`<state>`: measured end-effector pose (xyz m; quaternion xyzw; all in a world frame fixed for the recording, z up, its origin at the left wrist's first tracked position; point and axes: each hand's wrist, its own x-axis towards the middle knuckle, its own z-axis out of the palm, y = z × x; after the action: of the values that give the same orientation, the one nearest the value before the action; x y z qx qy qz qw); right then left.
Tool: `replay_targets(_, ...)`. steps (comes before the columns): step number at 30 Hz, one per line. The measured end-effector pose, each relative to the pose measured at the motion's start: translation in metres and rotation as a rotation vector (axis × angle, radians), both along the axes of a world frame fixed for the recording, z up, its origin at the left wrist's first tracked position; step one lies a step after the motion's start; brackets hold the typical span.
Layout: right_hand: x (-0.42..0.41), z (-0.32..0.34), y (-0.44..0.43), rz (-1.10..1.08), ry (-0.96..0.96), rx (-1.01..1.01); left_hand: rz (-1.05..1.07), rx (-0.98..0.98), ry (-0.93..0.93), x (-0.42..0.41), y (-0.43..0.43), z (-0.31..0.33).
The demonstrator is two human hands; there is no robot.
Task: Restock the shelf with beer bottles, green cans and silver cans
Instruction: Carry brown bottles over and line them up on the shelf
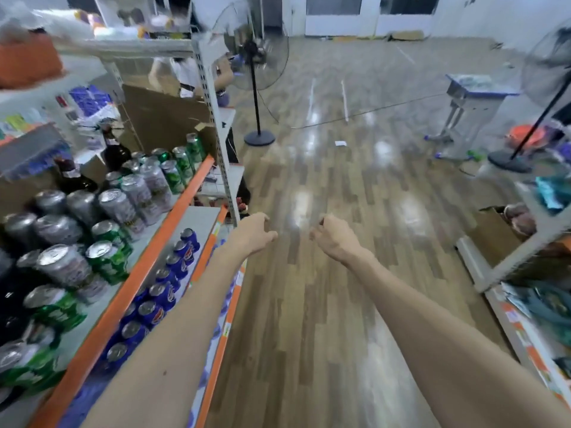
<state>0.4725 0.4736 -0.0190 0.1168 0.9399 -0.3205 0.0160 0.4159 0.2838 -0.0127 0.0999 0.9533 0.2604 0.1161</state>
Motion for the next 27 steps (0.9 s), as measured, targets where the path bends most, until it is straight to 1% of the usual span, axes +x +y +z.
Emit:
replay_targets(3, -0.054, -0.005, 0.011, 0.021, -0.005, 0.013, 0.022, 0.029, -0.01, -0.041, 0.015, -0.005)
replay_targets(5, -0.093, -0.014, 0.013, 0.077, -0.025, 0.027, 0.056, 0.024, -0.03, -0.066, 0.014, -0.011)
replay_targets(9, -0.174, -0.031, -0.009, 0.265, -0.047, 0.024, 0.245, 0.053, -0.045, -0.097, -0.027, -0.014)
replay_targets(12, -0.228, -0.02, -0.062, 0.449, -0.056, 0.039, 0.437, 0.015, 0.011, -0.103, -0.078, 0.0)
replay_targets(15, -0.254, -0.002, -0.131, 0.661, -0.015, 0.002, 0.683, 0.008, 0.058, -0.095, -0.128, 0.017)
replay_targets(17, -0.262, 0.003, -0.169, 0.81, 0.029, -0.005, 0.787, -0.013, 0.077, -0.094, -0.152, 0.022)
replay_targets(19, -0.272, 0.005, -0.199, 0.907, 0.046, 0.027, 0.838, -0.025, 0.086, -0.097, -0.169, 0.024)
replay_targets(23, -0.311, 0.005, -0.24, 0.968, 0.097, 0.03, 0.921, -0.003, 0.14, -0.119, -0.19, 0.026)
replay_targets(27, -0.369, 0.011, -0.271, 0.971, 0.152, 0.024, 0.996, 0.028, 0.214, -0.177, -0.225, 0.026)
